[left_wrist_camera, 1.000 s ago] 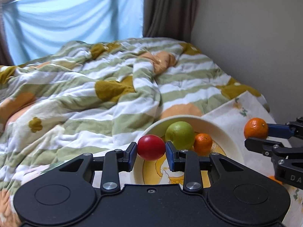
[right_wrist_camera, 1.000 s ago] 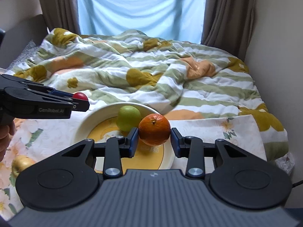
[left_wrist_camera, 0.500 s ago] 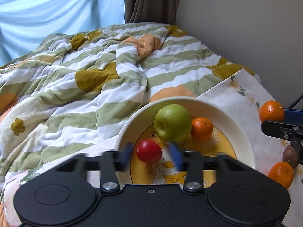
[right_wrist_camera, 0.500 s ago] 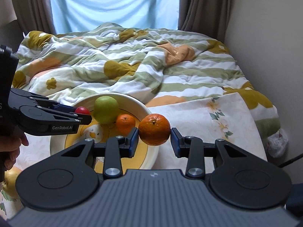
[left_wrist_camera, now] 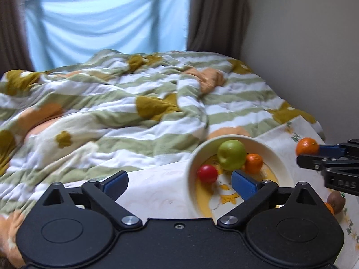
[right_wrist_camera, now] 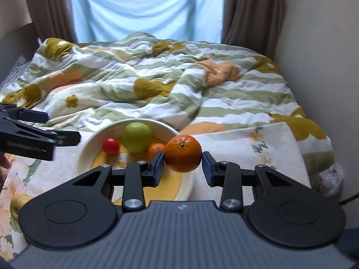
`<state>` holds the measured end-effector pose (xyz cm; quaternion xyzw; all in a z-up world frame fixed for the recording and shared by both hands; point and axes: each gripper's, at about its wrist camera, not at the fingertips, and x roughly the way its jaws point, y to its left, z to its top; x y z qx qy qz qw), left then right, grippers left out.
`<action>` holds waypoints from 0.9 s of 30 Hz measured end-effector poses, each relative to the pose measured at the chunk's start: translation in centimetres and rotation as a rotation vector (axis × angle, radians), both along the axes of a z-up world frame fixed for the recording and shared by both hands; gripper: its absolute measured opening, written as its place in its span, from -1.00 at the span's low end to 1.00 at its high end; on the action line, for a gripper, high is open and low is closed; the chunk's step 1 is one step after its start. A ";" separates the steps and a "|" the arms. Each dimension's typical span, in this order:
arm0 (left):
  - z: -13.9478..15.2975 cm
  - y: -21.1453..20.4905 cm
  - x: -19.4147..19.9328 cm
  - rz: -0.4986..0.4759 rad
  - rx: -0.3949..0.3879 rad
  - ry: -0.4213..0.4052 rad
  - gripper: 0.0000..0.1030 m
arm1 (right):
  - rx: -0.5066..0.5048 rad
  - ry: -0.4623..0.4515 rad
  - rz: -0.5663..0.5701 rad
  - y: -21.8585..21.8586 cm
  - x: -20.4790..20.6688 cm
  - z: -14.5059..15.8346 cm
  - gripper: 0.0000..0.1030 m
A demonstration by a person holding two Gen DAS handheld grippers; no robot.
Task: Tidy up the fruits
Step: 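Carry the red tomato into the bowl and open the left tool, then lower the mandarin into the bowl and open the right tool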
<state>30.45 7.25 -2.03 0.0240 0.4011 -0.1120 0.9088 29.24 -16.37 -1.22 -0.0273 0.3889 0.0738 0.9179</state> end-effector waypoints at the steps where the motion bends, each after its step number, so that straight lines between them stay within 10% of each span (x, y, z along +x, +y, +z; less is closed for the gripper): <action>1: 0.2 0.3 -0.5 0.016 0.002 -0.003 0.94 | 0.005 0.004 0.015 0.3 0.2 -0.1 0.01; 27: -0.2 4.5 -5.8 0.232 0.033 0.004 0.94 | 0.068 0.135 0.290 9.2 4.7 -6.8 0.01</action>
